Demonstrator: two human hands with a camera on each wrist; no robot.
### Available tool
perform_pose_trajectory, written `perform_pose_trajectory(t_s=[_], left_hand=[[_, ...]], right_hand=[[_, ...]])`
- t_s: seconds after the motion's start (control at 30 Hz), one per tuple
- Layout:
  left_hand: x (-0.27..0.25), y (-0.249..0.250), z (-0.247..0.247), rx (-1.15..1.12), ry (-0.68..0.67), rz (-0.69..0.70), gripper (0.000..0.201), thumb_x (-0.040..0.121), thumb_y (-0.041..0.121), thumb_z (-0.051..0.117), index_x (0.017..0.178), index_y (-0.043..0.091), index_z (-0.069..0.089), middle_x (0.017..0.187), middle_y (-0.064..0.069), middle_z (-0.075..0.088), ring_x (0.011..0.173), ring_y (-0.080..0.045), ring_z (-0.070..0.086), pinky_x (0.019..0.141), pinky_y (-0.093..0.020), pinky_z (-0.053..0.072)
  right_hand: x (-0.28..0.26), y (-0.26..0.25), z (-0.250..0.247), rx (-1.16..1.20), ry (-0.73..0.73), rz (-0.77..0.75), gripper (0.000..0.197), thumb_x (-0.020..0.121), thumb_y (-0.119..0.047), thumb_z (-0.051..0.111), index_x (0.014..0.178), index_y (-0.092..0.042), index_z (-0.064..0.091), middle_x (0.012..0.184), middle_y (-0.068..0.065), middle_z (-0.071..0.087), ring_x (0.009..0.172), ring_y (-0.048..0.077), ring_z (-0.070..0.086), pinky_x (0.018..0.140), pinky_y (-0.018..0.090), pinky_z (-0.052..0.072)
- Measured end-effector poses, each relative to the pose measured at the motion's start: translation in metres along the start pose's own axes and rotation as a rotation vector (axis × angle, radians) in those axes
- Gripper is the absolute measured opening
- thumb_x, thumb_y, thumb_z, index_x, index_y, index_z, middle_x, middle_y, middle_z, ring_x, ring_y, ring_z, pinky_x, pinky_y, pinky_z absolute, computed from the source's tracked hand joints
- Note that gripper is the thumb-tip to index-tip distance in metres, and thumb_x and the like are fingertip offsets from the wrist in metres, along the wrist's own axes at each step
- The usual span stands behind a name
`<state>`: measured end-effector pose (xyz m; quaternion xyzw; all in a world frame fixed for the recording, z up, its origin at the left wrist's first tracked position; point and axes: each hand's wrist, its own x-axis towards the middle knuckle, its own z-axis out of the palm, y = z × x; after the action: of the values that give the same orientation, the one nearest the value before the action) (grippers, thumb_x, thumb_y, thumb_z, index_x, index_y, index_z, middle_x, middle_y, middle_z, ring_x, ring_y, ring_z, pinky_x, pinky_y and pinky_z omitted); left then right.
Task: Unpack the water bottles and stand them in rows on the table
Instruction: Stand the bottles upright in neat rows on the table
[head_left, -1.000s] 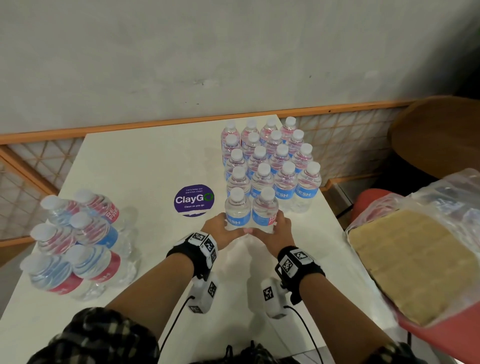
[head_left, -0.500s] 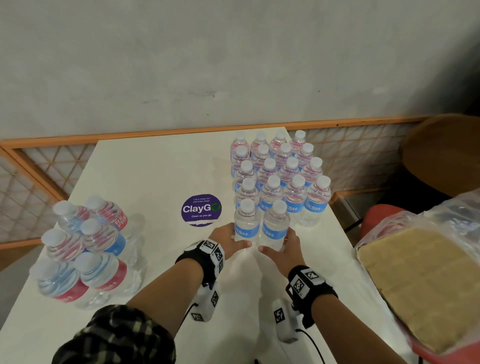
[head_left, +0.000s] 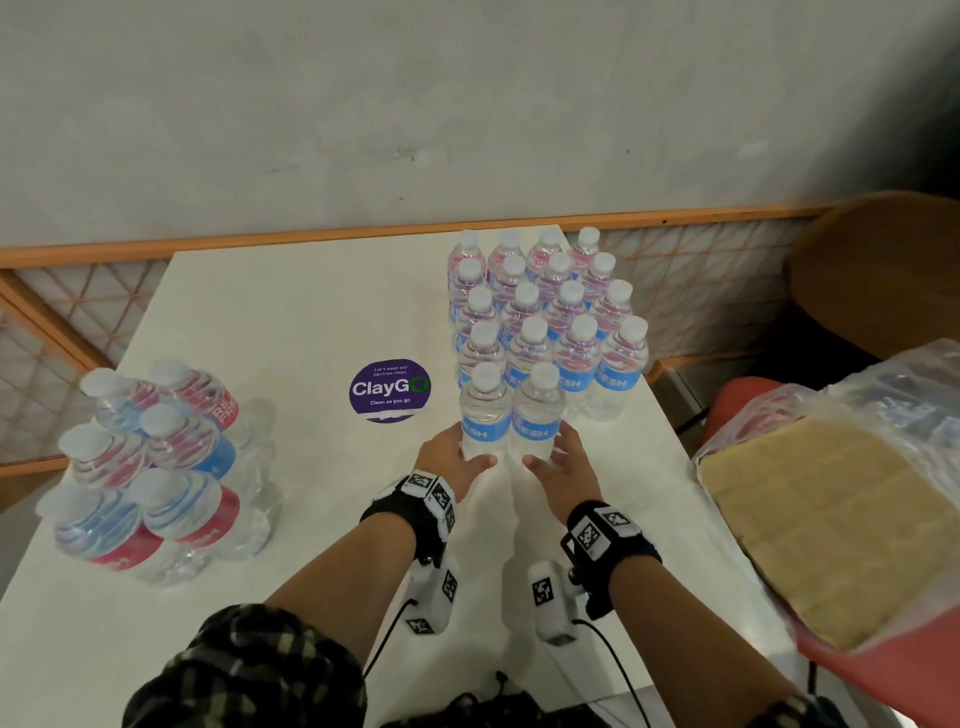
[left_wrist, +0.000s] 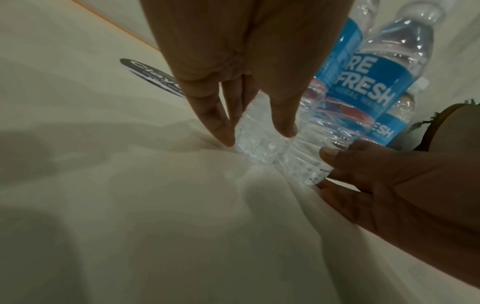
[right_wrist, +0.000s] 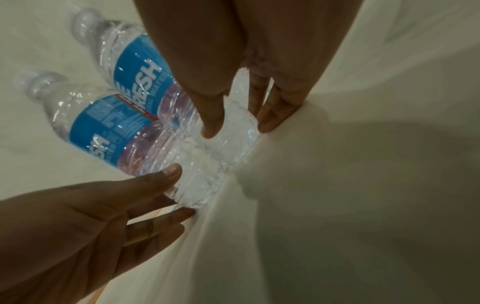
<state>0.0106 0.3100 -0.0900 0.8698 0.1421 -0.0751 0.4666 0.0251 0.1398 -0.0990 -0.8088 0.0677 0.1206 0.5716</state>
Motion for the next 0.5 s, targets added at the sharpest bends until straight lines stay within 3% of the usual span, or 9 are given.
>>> perform_pose_trajectory(t_s=[0.13, 0.33, 0.5], left_hand=[[0.0000, 0.0051, -0.0007, 0.014, -0.036, 0.018, 0.050, 0.086, 0.025, 0.067, 0.133, 0.019, 0.050, 0.130, -0.005, 0.060, 0.118, -0.026, 0.057, 0.097, -0.029, 0.041], [0.0004, 0.0056, -0.0063, 0.089, -0.082, 0.026, 0.056, 0.088, 0.028, 0.064, 0.139, 0.017, 0.043, 0.135, -0.005, 0.056, 0.121, -0.025, 0.055, 0.097, -0.027, 0.039], [0.0028, 0.0054, -0.0071, 0.134, -0.093, 0.023, 0.057, 0.087, 0.032, 0.065, 0.138, 0.017, 0.044, 0.134, -0.005, 0.057, 0.119, -0.025, 0.056, 0.097, -0.029, 0.041]], right_hand=[[0.0016, -0.0014, -0.0014, 0.019, 0.044, 0.034, 0.066, 0.082, -0.015, 0.070, 0.139, -0.023, 0.037, 0.134, 0.005, 0.049, 0.105, 0.014, 0.047, 0.089, 0.026, 0.040], [0.0056, 0.0001, 0.0030, 0.010, 0.043, 0.043, 0.070, 0.081, -0.019, 0.072, 0.141, -0.025, 0.037, 0.135, 0.005, 0.049, 0.116, 0.022, 0.051, 0.096, 0.032, 0.043], [0.0071, -0.0026, -0.0006, -0.030, 0.016, 0.048, 0.068, 0.085, -0.021, 0.068, 0.144, -0.027, 0.033, 0.140, 0.004, 0.044, 0.122, 0.025, 0.049, 0.095, 0.030, 0.040]])
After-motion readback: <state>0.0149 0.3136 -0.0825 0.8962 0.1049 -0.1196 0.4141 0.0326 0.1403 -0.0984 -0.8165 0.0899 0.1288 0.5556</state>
